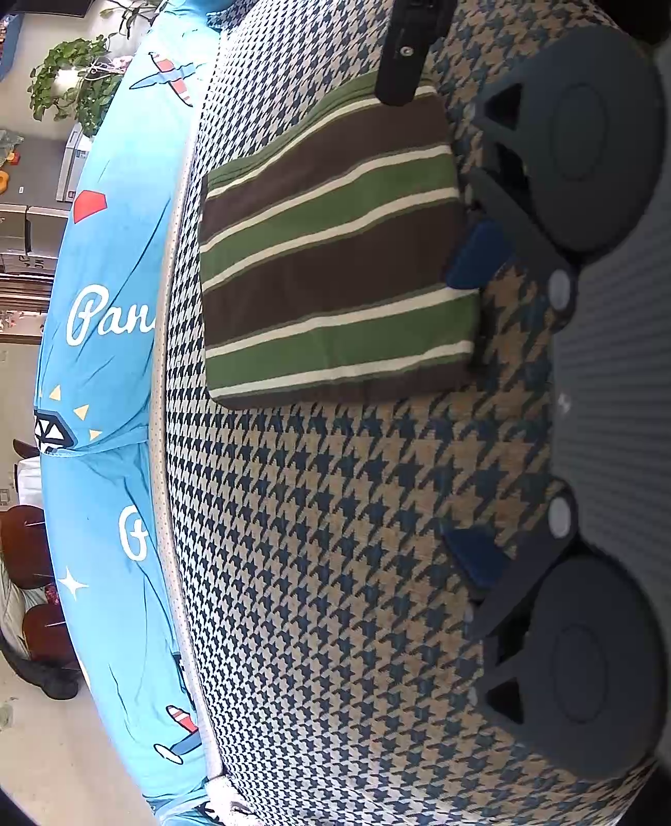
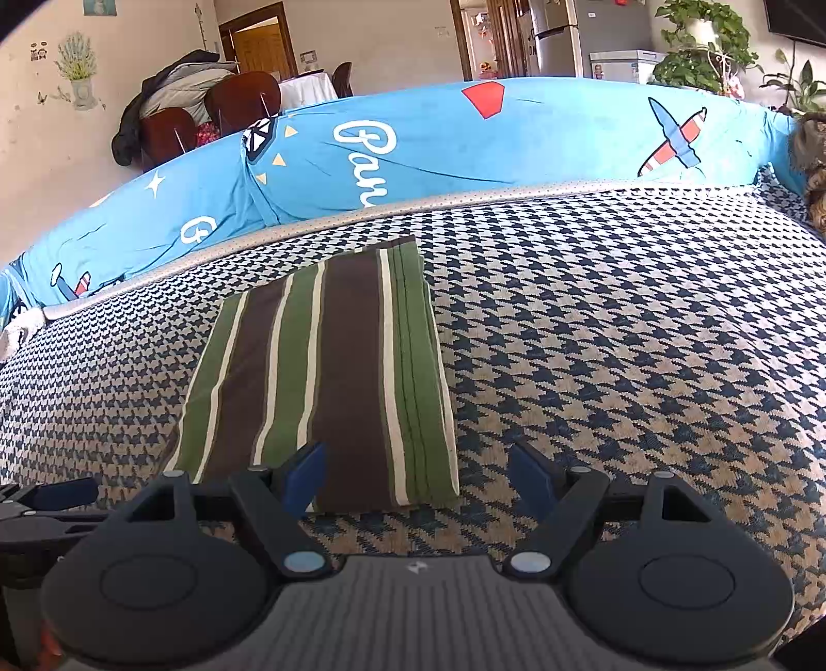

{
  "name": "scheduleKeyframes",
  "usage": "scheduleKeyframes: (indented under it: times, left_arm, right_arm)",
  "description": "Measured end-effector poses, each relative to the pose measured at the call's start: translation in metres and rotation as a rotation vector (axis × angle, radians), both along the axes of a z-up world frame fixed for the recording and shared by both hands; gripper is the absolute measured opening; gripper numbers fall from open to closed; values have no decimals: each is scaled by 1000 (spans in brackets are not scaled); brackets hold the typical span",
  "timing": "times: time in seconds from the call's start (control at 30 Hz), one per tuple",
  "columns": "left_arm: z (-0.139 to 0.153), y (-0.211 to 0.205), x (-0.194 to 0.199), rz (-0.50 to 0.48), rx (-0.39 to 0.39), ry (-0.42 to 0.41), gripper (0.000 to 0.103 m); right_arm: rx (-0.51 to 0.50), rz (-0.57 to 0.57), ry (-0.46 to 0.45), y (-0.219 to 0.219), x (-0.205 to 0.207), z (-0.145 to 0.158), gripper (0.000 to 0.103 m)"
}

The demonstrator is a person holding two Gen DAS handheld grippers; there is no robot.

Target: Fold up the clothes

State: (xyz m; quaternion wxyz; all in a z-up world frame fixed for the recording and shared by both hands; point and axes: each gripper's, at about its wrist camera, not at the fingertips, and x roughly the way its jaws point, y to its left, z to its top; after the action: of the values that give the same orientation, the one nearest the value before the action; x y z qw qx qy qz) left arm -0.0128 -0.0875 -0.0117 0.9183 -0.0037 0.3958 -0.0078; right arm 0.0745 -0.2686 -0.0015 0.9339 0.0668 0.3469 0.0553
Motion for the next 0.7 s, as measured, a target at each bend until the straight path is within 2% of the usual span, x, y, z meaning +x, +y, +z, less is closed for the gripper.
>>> scheduleKeyframes:
  times: [0.1, 0.3, 0.57, 0.7]
  left_arm:
    - [1, -2, 1, 5, -7, -3, 103]
    - [4, -10, 1, 7, -22, -6, 103]
    - [3, 15, 29, 28, -50, 6, 103]
    - [5, 22, 32, 45, -61, 2, 103]
  right_arm:
    - [20, 14, -10, -1, -1, 1, 78]
    - [-8, 32, -17, 3, 1, 0, 78]
    - [-17, 84, 19, 5, 8, 4, 78]
    - [-18, 146, 18, 1, 13, 13, 78]
